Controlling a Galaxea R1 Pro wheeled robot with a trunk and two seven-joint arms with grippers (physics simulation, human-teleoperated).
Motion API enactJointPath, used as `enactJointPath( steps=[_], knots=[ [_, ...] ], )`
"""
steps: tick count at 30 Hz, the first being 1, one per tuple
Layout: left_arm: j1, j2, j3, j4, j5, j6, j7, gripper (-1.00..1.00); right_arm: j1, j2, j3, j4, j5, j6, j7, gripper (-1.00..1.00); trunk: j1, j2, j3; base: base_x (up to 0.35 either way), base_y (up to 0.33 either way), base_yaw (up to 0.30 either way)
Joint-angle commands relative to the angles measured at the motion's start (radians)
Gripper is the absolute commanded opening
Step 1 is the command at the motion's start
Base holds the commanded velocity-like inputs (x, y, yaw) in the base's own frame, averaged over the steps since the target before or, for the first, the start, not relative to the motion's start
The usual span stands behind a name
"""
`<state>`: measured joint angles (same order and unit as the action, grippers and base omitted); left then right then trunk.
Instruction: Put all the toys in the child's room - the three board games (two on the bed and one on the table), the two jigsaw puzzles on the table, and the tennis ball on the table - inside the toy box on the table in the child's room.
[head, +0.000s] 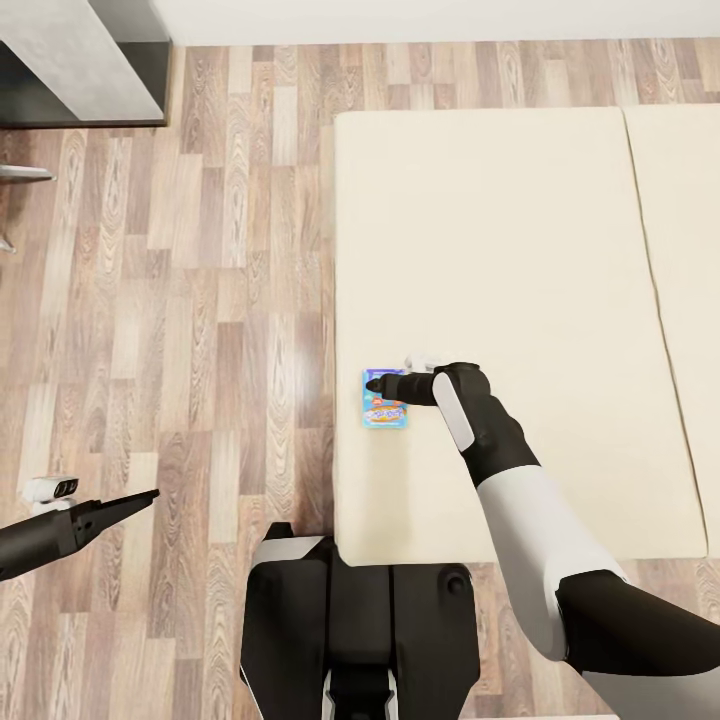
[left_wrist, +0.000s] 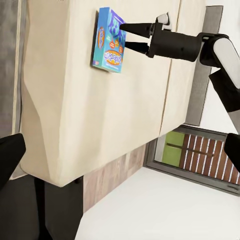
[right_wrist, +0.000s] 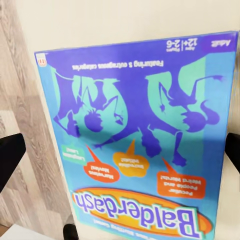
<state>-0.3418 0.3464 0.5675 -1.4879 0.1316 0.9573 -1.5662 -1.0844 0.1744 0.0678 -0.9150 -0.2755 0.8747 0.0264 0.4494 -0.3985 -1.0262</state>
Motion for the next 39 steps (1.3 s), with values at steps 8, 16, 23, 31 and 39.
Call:
enactJointPath(
  steps=[8, 16, 23, 31, 39],
  knots=[
    [0.000, 0.000, 0.000, 0.000, -0.001, 0.011, -0.005, 1.00, -0.001, 0.000, 0.010, -0.001, 0.002, 0.004, 0.003, 1.00, 0.001, -0.002, -0.001, 0.000, 0.056, 0.000],
    [0.000, 0.000, 0.000, 0.000, -0.001, 0.011, -0.005, 1.00, -0.001, 0.000, 0.012, -0.001, 0.002, 0.004, 0.003, 1.00, 0.001, -0.002, -0.001, 0.000, 0.052, 0.000],
    [0.000, 0.000, 0.000, 0.000, -0.001, 0.011, -0.005, 1.00, -0.001, 0.000, 0.012, -0.001, 0.002, 0.004, 0.003, 1.00, 0.001, -0.002, -0.001, 0.000, 0.049, 0.000],
    [0.000, 0.000, 0.000, 0.000, -0.001, 0.011, -0.005, 1.00, -0.001, 0.000, 0.012, -0.001, 0.002, 0.004, 0.003, 1.00, 0.001, -0.002, -0.001, 0.000, 0.042, 0.000],
    [0.000, -0.001, 0.000, 0.000, -0.001, 0.011, -0.005, 1.00, -0.001, 0.000, 0.012, -0.001, 0.002, 0.004, 0.003, 1.00, 0.001, -0.002, -0.001, 0.000, 0.039, 0.000]
  ],
)
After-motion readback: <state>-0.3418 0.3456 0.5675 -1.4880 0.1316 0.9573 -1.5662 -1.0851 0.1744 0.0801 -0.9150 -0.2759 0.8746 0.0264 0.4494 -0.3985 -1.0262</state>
